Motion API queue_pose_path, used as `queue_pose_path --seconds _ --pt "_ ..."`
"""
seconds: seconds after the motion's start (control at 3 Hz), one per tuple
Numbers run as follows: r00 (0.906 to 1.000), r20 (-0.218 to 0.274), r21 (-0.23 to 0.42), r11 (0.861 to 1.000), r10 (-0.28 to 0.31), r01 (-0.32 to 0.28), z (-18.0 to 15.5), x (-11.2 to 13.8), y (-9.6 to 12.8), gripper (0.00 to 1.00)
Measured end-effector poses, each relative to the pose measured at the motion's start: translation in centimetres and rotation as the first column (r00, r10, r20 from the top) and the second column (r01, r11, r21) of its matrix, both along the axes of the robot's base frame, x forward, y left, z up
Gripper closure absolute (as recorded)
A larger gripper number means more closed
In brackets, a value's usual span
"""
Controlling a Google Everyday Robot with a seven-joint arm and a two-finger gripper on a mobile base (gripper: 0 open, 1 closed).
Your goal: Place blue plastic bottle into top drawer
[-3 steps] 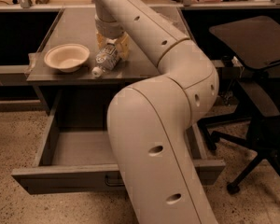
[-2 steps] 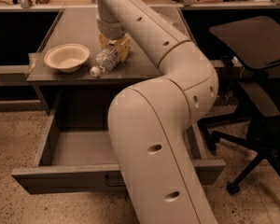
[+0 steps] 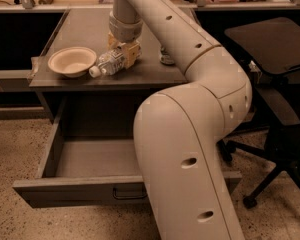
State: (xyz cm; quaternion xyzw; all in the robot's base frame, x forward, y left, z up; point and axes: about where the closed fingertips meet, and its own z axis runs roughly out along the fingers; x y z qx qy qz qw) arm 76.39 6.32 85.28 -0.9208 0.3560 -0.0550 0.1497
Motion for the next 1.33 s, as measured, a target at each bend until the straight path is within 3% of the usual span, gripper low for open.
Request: queue_pose_path --seconds 0.33,0.67,1.0,1.33 --pt "0.9999 -0.009 -0.004 1.0 -0.004 0.004 -0.2 -0.1 0.3 1.0" --pt "0.996 -0.076 -0.007 0.999 -0.047 0.047 -1.1 -0.9 2.2 1.0" --pt "0.9858 -0.061 0.046 0.986 -0.157 0.159 1.1 -1.5 3.2 1.0" --pt "0.9566 -0.089 0.164 0.943 -0.278 0.289 3.6 -4.3 3.5 1.0"
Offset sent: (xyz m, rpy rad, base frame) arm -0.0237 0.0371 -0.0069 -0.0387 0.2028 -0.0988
